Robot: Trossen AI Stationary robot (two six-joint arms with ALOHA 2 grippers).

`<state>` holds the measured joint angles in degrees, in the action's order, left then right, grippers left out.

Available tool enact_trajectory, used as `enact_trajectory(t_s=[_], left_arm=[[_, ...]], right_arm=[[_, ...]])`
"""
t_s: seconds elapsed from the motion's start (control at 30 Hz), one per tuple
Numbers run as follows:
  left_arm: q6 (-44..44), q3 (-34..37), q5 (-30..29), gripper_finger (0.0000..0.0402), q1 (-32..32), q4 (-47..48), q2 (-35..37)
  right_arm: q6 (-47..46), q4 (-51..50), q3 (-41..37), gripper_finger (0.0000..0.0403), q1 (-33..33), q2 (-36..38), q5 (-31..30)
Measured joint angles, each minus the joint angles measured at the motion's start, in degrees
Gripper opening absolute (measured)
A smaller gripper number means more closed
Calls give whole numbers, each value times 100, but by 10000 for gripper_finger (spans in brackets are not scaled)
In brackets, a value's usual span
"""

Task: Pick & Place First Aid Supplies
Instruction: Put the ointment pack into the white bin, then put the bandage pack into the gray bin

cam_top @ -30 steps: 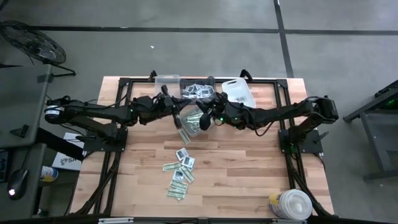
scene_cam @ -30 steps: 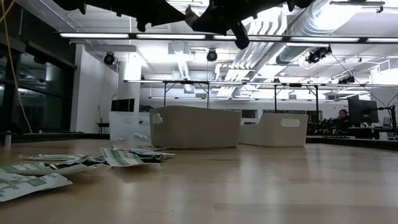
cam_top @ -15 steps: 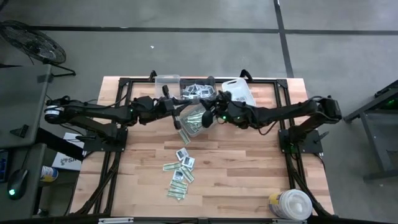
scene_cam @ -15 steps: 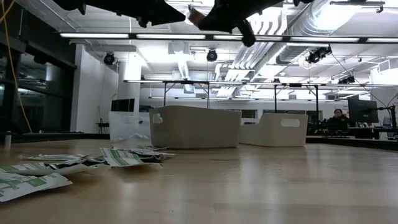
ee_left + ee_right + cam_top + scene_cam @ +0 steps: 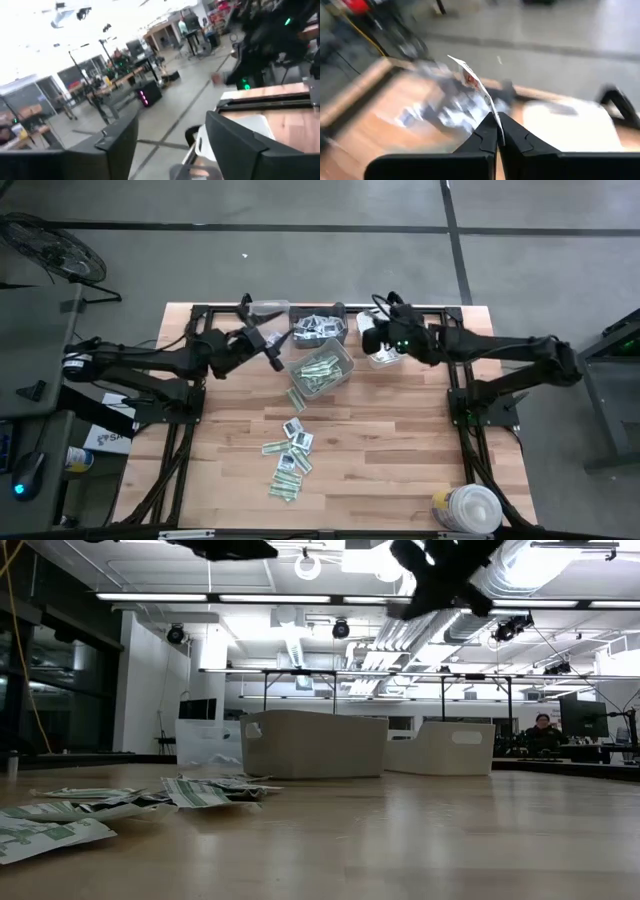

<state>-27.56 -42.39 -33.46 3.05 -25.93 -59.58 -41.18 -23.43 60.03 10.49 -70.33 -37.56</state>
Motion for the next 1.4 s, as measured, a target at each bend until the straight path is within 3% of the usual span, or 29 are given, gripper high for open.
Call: enact_trajectory(t_s=[0.17, 0.53, 0.73, 0.9, 1.1, 1.4], left_arm=[[-215, 2, 227, 236, -2, 209, 559], [200, 2, 320, 237, -2, 1316, 1287], [407, 2, 321, 237, -7, 1664, 1381], [546, 2, 337, 237, -7, 1765, 1379], [559, 2, 339, 237, -7, 1975, 1378], [990, 2, 477, 237, -7, 2814, 1376]], right_arm=[[-187, -1199, -2, 0, 835, -25, 1126], [762, -1518, -2, 1, 2054, -799, 2778], [980, -1596, -2, 35, 2110, -1353, 2922], [1348, -1574, 0, 111, 2321, -1440, 3172], [1585, -1600, 412, 192, 2728, -929, 3527], [1935, -1408, 684, 210, 2738, -96, 3363]])
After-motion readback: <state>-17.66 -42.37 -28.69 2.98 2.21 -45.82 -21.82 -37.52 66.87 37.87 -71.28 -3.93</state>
